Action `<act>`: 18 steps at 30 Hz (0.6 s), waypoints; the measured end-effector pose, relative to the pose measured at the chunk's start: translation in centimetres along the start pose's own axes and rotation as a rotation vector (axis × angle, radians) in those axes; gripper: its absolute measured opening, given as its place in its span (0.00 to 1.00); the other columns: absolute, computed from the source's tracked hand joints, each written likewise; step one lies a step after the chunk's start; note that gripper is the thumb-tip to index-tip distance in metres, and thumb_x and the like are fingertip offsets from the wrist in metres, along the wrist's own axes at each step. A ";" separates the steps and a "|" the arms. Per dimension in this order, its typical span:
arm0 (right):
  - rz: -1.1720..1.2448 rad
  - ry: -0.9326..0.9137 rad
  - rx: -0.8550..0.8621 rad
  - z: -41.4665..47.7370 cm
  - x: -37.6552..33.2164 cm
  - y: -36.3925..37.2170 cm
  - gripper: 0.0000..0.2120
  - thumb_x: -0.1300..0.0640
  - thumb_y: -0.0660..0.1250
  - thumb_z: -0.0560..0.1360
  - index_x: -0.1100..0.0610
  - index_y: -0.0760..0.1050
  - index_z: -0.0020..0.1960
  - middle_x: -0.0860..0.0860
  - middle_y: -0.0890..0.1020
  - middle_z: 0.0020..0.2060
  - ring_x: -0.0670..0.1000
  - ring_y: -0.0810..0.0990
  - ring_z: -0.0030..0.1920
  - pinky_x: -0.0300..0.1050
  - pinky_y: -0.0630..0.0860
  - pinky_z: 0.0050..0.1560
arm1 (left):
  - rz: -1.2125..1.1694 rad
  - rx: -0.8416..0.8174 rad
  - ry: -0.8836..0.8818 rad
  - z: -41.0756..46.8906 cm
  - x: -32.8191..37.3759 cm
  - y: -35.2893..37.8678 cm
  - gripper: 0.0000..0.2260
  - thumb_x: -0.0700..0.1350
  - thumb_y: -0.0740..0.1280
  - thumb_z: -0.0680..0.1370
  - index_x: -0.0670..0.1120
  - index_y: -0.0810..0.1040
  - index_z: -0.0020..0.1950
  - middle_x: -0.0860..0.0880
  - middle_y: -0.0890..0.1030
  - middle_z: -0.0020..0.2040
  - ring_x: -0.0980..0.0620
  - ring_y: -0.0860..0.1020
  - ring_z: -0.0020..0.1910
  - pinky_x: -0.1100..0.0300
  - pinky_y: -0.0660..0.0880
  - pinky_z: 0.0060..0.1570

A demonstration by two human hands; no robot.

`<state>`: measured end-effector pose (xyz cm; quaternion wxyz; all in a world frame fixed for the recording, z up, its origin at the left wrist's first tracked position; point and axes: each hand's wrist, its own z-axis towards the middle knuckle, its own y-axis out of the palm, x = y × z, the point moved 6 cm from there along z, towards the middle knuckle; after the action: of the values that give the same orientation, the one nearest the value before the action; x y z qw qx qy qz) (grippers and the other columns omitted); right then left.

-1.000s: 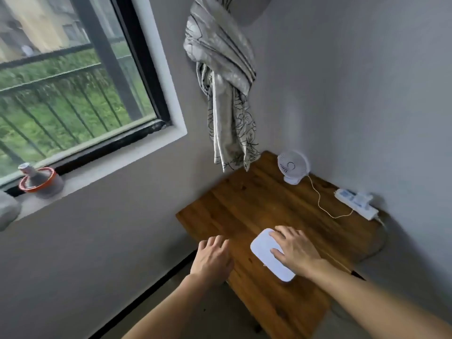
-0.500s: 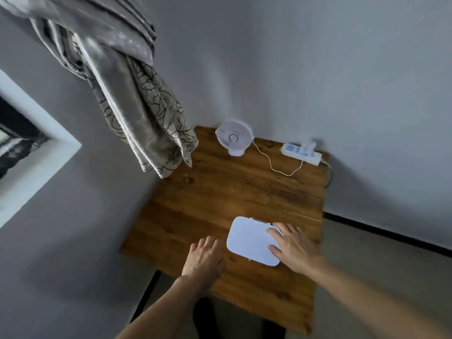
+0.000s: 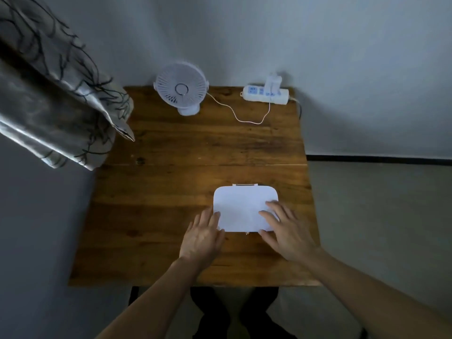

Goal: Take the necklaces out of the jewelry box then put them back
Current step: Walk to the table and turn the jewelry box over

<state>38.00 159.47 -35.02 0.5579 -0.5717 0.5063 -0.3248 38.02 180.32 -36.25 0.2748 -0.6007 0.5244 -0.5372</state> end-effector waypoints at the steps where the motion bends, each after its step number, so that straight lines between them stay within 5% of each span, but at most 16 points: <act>1: 0.016 -0.012 0.027 0.0 0.1 0.9 0.23 0.39 0.57 0.76 0.51 0.72 0.65 0.52 0.70 0.70 0.54 0.66 0.70 0.54 0.73 0.62 | -0.026 0.042 0.016 0.3 0.0 0.6 0.22 0.57 0.54 0.80 0.50 0.62 0.73 0.47 0.64 0.74 0.47 0.67 0.69 0.51 0.68 0.65; 5: 0.084 -0.034 0.158 -0.1 0.9 4.4 0.27 0.36 0.56 0.76 0.50 0.69 0.68 0.52 0.64 0.74 0.53 0.58 0.75 0.53 0.59 0.69 | -0.122 0.218 0.082 0.8 -0.8 4.2 0.23 0.55 0.56 0.80 0.50 0.62 0.74 0.43 0.63 0.75 0.43 0.68 0.69 0.49 0.73 0.59; 12: 0.155 -0.099 0.438 -0.2 1.6 7.1 0.26 0.39 0.59 0.77 0.53 0.69 0.68 0.55 0.66 0.73 0.54 0.59 0.75 0.54 0.60 0.71 | -0.171 0.411 0.096 0.6 -1.8 7.8 0.25 0.59 0.51 0.81 0.52 0.57 0.76 0.43 0.65 0.74 0.45 0.67 0.67 0.49 0.67 0.63; 18: 0.069 -0.085 0.510 -0.9 1.4 7.5 0.26 0.38 0.56 0.78 0.53 0.68 0.69 0.54 0.66 0.73 0.53 0.59 0.75 0.52 0.61 0.69 | -0.108 0.473 0.118 0.4 -1.4 8.3 0.28 0.62 0.50 0.80 0.52 0.54 0.77 0.45 0.63 0.75 0.44 0.67 0.70 0.49 0.67 0.65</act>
<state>35.95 158.91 -42.44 0.7156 -0.4079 0.4034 -0.3986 35.81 179.09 -44.28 0.3478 -0.5142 0.3664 -0.6931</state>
